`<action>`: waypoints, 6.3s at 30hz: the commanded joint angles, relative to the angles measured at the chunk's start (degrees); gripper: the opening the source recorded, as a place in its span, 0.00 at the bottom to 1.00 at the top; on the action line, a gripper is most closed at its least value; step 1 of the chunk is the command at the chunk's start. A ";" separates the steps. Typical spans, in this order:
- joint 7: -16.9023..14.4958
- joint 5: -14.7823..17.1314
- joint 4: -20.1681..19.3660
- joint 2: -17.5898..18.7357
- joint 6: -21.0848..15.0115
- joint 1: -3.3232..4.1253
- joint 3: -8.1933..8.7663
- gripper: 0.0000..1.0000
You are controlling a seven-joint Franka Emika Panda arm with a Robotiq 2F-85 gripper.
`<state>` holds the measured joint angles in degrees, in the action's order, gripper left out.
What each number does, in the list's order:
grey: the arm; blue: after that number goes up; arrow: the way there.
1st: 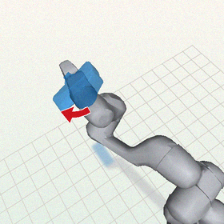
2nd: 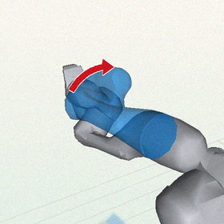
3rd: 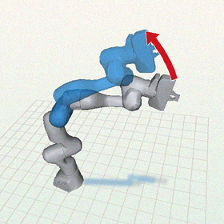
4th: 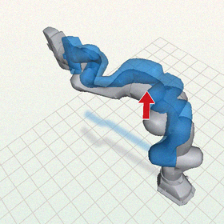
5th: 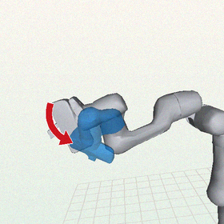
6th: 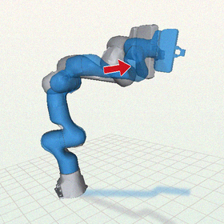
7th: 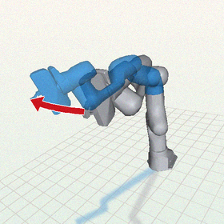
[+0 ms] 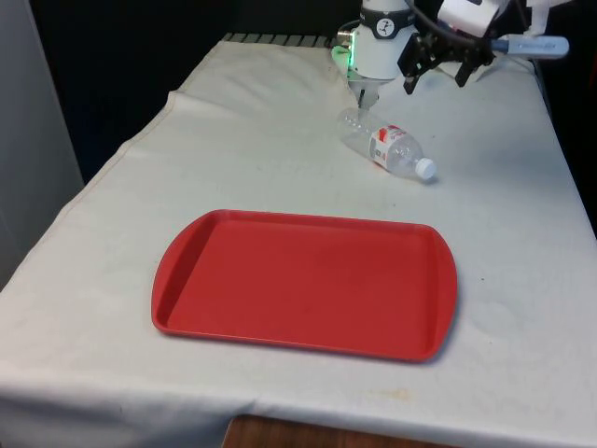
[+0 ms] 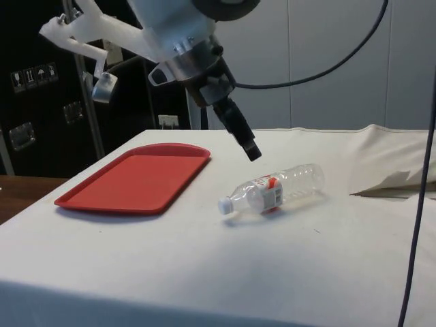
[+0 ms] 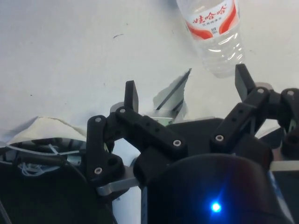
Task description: Place the bottle upright on the tray.
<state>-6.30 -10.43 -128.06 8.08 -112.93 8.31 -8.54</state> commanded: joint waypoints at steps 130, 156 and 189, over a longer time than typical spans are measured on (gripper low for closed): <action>-6.36 -10.37 20.45 30.08 19.02 -0.29 1.15 1.00; -6.30 -10.31 20.80 31.11 17.99 -0.34 1.15 1.00; -6.36 -9.85 21.08 27.79 20.74 -0.46 1.03 0.00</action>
<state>-12.66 -20.28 -106.97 35.87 -92.19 7.85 -7.51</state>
